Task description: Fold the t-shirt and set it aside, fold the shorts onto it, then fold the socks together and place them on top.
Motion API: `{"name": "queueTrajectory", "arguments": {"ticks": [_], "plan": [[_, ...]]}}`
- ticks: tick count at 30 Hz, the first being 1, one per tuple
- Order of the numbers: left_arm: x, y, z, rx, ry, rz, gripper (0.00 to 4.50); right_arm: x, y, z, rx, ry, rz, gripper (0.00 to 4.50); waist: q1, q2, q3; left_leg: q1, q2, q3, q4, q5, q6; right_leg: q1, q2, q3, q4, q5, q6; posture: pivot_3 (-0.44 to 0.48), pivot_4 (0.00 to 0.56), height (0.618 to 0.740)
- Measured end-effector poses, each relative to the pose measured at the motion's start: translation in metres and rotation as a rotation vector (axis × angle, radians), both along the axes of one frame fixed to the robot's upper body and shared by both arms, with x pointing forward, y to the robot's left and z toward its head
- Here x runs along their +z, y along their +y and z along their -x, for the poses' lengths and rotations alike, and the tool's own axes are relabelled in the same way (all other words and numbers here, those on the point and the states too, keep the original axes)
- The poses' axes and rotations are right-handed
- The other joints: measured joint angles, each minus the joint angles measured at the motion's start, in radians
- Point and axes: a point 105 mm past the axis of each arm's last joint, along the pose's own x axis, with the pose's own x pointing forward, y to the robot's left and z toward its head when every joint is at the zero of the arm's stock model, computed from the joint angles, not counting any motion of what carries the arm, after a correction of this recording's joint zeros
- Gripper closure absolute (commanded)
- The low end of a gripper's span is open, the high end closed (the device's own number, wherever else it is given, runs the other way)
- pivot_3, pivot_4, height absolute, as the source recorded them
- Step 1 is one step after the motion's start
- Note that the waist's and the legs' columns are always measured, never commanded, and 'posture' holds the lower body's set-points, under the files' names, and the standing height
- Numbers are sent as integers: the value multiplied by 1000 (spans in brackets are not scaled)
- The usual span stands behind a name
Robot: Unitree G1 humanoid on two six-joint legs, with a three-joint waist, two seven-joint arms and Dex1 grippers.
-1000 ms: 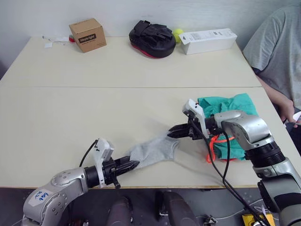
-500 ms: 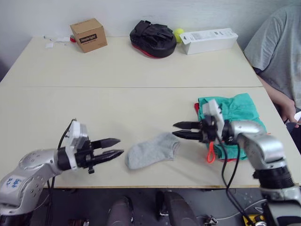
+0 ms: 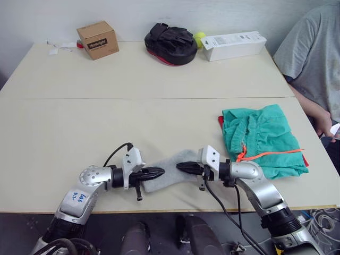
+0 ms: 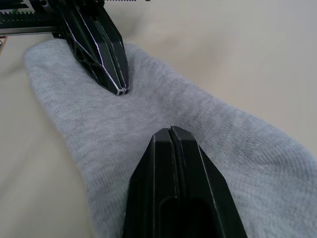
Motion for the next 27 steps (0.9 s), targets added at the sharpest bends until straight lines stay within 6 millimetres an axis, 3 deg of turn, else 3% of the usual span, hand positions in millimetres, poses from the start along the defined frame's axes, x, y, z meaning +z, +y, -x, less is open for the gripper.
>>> {"name": "queueTrajectory", "arguments": {"ticks": [7, 11, 14, 17, 19, 23, 27], "plan": [[-2, 12, 2, 36, -20, 0, 4486, 1, -35, 1, -82, 7, 18, 4500, -2, 0, 0, 2, 0, 0, 0, 0, 1, 1, 1, 0, 1, 1, -1, 0, 150, 740], [12, 22, -1, 56, -31, 72, 4486, 6, -31, 4, -53, 22, -28, 4500, -5, 1, 0, 1, 1, -1, -1, 3, 1, 0, 2, -1, 1, 2, -3, 0, 150, 740], [37, 25, -4, 38, -7, 190, 4486, 29, -12, 9, 31, -20, -116, 4500, -5, 1, 0, 0, 1, -2, -1, 4, 2, 0, 2, -1, 1, 4, -2, 0, 150, 740], [52, 33, 4, -9, 57, 194, 3897, 46, -1, 13, 93, -47, -168, 4500, -6, 1, 0, 0, 1, -1, -1, 4, 2, 0, 2, -1, 1, 5, -1, 0, 150, 740], [53, 51, 7, 19, 123, 127, 3276, 46, 7, 16, 135, -43, -170, 4500, -10, 1, 0, 0, 1, -1, -1, 4, 1, 0, 1, -1, 0, 5, -1, 0, 150, 740], [44, 73, 15, 77, 227, 40, 1968, 23, 17, 9, 136, -54, -98, 4500, -14, 1, 1, 0, 0, 0, -1, 4, 2, -1, 0, -1, -1, 5, -1, 0, 150, 740], [29, 77, 21, 128, 352, 38, 706, 6, 15, -3, 100, -91, -25, 4500, -15, 2, 1, -2, 0, -1, -1, 4, 1, -2, -1, -1, -2, 5, -2, 0, 150, 740]]}}
